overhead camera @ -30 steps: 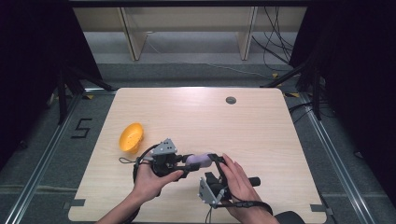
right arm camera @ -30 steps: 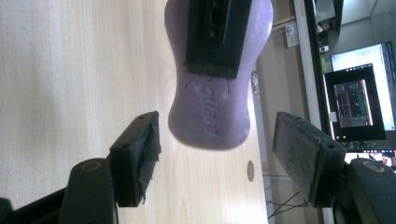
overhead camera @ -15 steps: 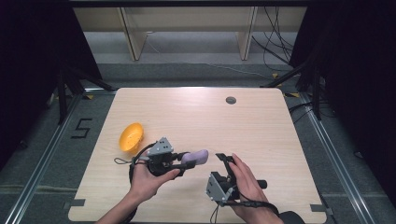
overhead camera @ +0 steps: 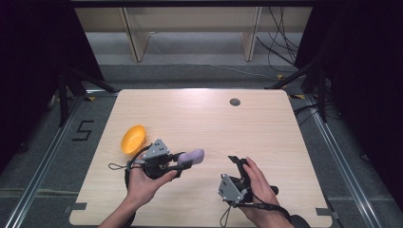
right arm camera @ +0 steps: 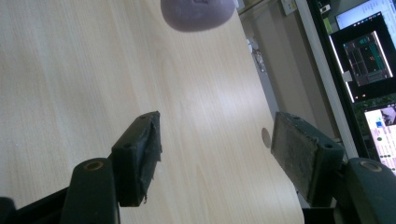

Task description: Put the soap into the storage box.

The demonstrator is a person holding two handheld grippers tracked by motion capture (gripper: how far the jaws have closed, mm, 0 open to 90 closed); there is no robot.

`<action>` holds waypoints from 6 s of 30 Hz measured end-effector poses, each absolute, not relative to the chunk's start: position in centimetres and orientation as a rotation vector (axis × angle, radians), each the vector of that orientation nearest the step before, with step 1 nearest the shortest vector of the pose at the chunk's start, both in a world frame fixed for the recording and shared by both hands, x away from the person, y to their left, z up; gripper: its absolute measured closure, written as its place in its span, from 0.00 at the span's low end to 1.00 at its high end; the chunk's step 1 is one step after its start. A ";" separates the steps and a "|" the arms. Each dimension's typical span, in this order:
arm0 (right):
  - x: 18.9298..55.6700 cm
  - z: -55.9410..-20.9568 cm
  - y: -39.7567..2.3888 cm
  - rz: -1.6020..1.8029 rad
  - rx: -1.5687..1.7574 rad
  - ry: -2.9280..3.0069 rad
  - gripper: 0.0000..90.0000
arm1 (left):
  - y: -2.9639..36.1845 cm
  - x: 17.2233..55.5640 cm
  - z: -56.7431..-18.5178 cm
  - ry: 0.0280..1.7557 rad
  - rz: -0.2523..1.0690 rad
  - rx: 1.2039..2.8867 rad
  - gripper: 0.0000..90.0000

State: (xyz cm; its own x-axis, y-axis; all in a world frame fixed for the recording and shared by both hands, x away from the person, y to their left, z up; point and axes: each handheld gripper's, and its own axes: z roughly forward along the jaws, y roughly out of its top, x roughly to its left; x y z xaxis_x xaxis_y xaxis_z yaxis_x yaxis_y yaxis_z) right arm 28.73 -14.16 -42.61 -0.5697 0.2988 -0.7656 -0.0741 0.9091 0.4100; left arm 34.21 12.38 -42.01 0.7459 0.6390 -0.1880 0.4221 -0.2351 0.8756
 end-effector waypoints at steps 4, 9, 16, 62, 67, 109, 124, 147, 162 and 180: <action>28.5 -42.7 -14.5 0.518 0.246 2.129 0.38 | 12.9 34.3 -41.8 0.853 0.292 1.853 0.65; 28.5 -42.7 -15.1 0.513 0.241 2.127 0.37 | 13.8 34.5 -41.4 0.893 0.349 1.833 0.65; 28.4 -42.7 -15.6 0.526 0.252 2.123 0.38 | 14.1 34.7 -40.9 0.909 0.418 1.844 0.65; 28.8 -43.1 -16.9 0.543 0.323 2.132 0.38 | 17.7 36.0 -40.9 1.099 0.656 1.649 0.65; 28.8 -43.1 -16.9 0.542 0.321 2.130 0.38 | 17.9 35.8 -41.3 1.111 0.683 1.625 0.65; 28.9 -43.3 -17.1 0.538 0.339 2.141 0.38 | 21.2 36.1 -42.1 1.232 0.841 1.470 0.65; 29.0 -43.3 -17.0 0.535 0.334 2.143 0.38 | 23.8 38.4 -44.5 1.354 0.868 1.450 0.65; 28.9 -43.4 -16.8 0.536 0.331 2.151 0.38 | 25.1 41.6 -48.4 1.454 0.849 1.535 0.65; 28.9 -43.5 -16.7 0.539 0.331 2.158 0.38 | 25.1 42.0 -48.4 1.492 0.777 1.617 0.65; 28.9 -43.6 -16.6 0.544 0.327 2.174 0.37 | 26.4 41.4 -44.3 1.375 0.677 1.704 0.44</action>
State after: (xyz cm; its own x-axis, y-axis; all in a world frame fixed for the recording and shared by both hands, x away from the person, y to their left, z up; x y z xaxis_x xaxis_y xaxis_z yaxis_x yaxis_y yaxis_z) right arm 28.86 -16.61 -43.64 -0.6051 0.4121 -0.6812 0.0427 0.8712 0.4892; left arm 41.36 26.43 -44.30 0.2577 0.9624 -0.0856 0.5184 -0.0629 0.8528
